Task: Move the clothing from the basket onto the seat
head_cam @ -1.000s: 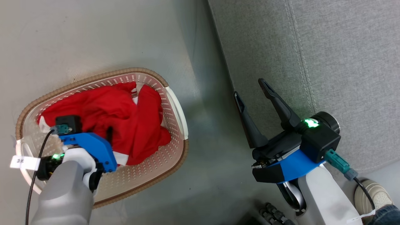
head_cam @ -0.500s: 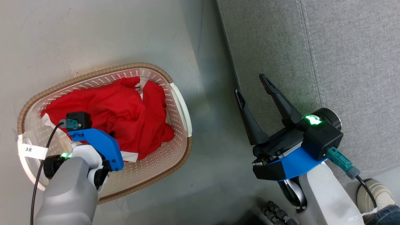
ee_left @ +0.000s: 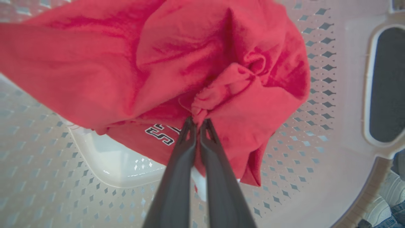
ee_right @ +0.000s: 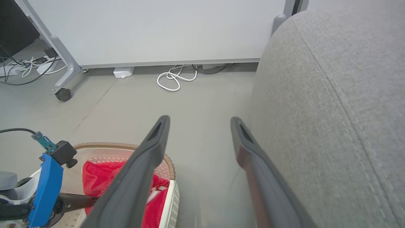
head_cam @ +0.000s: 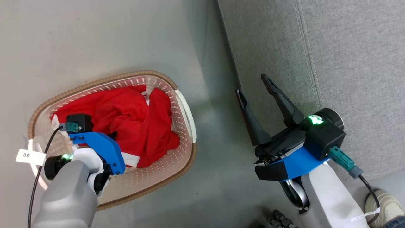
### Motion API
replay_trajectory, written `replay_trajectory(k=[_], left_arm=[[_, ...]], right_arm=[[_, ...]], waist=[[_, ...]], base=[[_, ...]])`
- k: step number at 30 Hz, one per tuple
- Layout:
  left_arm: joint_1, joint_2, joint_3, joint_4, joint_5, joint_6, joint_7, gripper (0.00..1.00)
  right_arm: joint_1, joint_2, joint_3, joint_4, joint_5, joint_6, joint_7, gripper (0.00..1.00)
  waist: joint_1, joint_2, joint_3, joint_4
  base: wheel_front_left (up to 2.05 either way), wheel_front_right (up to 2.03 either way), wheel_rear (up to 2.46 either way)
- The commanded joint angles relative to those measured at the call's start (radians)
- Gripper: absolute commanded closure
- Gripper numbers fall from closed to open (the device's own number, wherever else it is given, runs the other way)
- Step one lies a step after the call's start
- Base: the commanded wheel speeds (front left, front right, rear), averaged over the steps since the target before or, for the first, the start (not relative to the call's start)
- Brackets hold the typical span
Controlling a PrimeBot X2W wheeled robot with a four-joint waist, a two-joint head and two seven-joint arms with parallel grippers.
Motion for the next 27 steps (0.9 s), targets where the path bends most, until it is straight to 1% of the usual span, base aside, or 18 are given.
replay_trajectory(k=[1, 6, 12, 13, 20, 27], left_arm=[[0.008, 0.005, -0.01, -0.006, -0.014, -0.007, -0.011, 1.0], [0.017, -0.002, -0.034, -0.013, -0.042, -0.007, -0.036, 1.0], [0.047, -0.024, -0.098, -0.058, -0.093, -0.007, -0.116, 1.0], [0.047, -0.024, -0.098, -0.058, -0.093, -0.007, -0.116, 1.0], [0.089, -0.028, -0.187, -0.123, -0.145, -0.007, -0.179, 1.0], [0.102, -0.014, -0.257, -0.191, -0.185, -0.007, -0.222, 1.0]], right_arm=[[-0.014, -0.002, 0.001, 0.004, 0.0, 0.0, -0.006, 0.0], [-0.01, -0.002, -0.005, 0.017, -0.005, 0.0, -0.006, 0.0], [0.022, -0.003, -0.044, 0.07, -0.025, 0.0, -0.006, 0.0], [0.022, -0.003, -0.044, 0.07, -0.025, 0.0, -0.006, 0.0], [0.082, -0.003, -0.096, 0.135, -0.047, 0.0, -0.001, 0.0], [0.155, -0.003, -0.127, 0.154, -0.059, 0.0, 0.03, 0.0]], waist=[[-0.0001, 0.0, -0.014, 0.002], [-0.0001, 0.0, -0.056, 0.019], [-0.0001, 0.0, -0.188, 0.068], [-0.0001, 0.0, -0.188, 0.068], [-0.0001, 0.0, -0.373, 0.118], [-0.0001, 0.0, -0.533, 0.153]], base=[[0.0, 0.0, 0.0], [0.0, 0.0, 0.0], [0.0, 0.0, 0.0], [0.0, 0.0, 0.0], [0.0, 0.0, 0.0], [0.0, 0.0, 0.0]])
